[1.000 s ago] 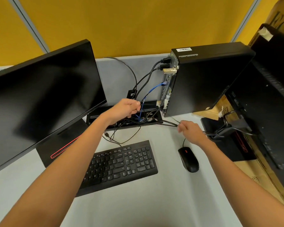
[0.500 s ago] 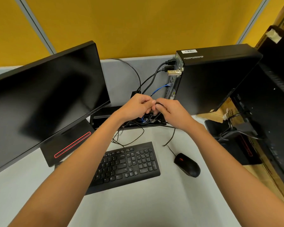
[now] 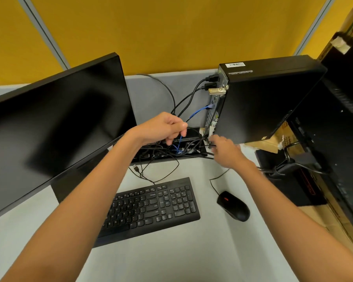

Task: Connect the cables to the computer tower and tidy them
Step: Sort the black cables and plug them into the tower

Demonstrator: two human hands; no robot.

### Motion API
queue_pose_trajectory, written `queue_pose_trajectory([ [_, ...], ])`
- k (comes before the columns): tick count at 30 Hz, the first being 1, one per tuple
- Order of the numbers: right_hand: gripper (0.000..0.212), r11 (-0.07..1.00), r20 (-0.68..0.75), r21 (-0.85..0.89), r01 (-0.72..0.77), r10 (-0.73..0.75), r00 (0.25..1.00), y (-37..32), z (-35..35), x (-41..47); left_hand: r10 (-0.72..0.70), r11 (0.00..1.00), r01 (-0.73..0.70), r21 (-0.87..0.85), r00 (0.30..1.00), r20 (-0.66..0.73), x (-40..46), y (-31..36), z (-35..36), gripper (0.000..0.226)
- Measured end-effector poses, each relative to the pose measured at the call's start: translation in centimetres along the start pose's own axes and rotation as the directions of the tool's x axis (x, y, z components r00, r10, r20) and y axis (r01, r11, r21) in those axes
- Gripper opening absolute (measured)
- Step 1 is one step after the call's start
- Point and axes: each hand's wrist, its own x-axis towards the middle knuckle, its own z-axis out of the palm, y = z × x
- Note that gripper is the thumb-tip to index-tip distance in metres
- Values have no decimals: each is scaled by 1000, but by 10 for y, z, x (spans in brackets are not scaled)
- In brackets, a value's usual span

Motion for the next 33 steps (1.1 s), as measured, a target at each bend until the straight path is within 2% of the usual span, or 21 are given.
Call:
queue_pose_trajectory([
  [2, 41, 983, -223, 71, 167, -148, 964, -26, -6, -4, 13, 999, -12, 50, 1000, -14, 13, 9, 12, 33],
  [3, 34, 955, -342, 71, 289, -248, 906, -36, -11, -5, 20, 999, -18, 49, 998, -51, 18, 12, 15, 34],
  [4, 26, 924, -384, 81, 374, -318, 867, -44, -18, -7, 33, 999, -30, 34, 992, -120, 22, 15, 16, 35],
  [5, 23, 888, -357, 182, 423, -342, 869, -48, -24, -7, 54, 998, -51, 23, 976, -210, 25, 17, 15, 37],
  [6, 26, 825, -282, 380, 418, -327, 902, -52, -29, -9, 77, 997, -74, 22, 950, -302, 27, 18, 13, 38],
  [8, 35, 562, -138, 782, 269, -264, 954, -56, -41, -11, 112, 994, -102, 47, 903, -414, 28, 19, 8, 36],
  [9, 34, 429, -102, 882, 196, -234, 967, -56, -46, -10, 126, 992, -108, 64, 894, -429, 28, 19, 7, 36],
  [10, 29, 345, -85, 925, 158, -216, 973, -57, -51, -9, 142, 990, -118, 82, 892, -428, 28, 20, 7, 35],
  [11, 21, 321, -72, 937, 134, -196, 978, -60, -54, -9, 159, 987, -131, 94, 896, -415, 27, 20, 9, 36],
  [12, 12, 364, -79, 922, 136, -165, 983, -63, -57, -9, 172, 985, -144, 99, 904, -391, 27, 20, 10, 36],
  [13, 12, 439, -118, 884, 159, -120, 986, -64, -58, -7, 181, 983, -156, 100, 916, -357, 26, 21, 10, 35],
  [15, 28, 589, -277, 759, 277, -92, 956, -61, -58, -2, 178, 983, -160, 87, 949, -261, 21, 20, 8, 30],
  [17, 29, 680, -413, 640, 359, -89, 906, -52, -59, 3, 135, 989, -127, 70, 981, -137, 14, 15, 3, 25],
  [21, 26, 809, -536, 530, 254, 87, 840, -13, -57, 17, 4, 990, -7, 141, 1000, 24, -4, -4, -9, 34],
  [23, 26, 904, -546, 402, 144, 111, 830, 2, -45, 17, -59, 975, 43, 217, 996, 64, -8, -14, -16, 33],
  [26, 24, 897, -536, 442, -32, 292, 792, 21, -27, 18, -151, 941, 130, 313, 987, 46, -11, -27, -27, 35],
  [28, 24, 901, -434, 416, -123, 315, 844, 30, -21, 18, -138, 952, 141, 271, 990, -30, -11, -31, -30, 35],
  [30, 17, 940, -255, 285, -190, 265, 930, 27, -18, 17, -115, 965, 137, 223, 987, -112, -7, -29, -25, 35],
  [31, 16, 959, -200, 202, -199, 240, 950, 20, -18, 15, -94, 967, 126, 223, 984, -148, -2, -27, -20, 35],
  [33, 49, 986, -265, 104, -129, 153, 952, -4, -19, 9, -43, 948, 104, 300, 978, -203, 6, -19, -9, 33],
])
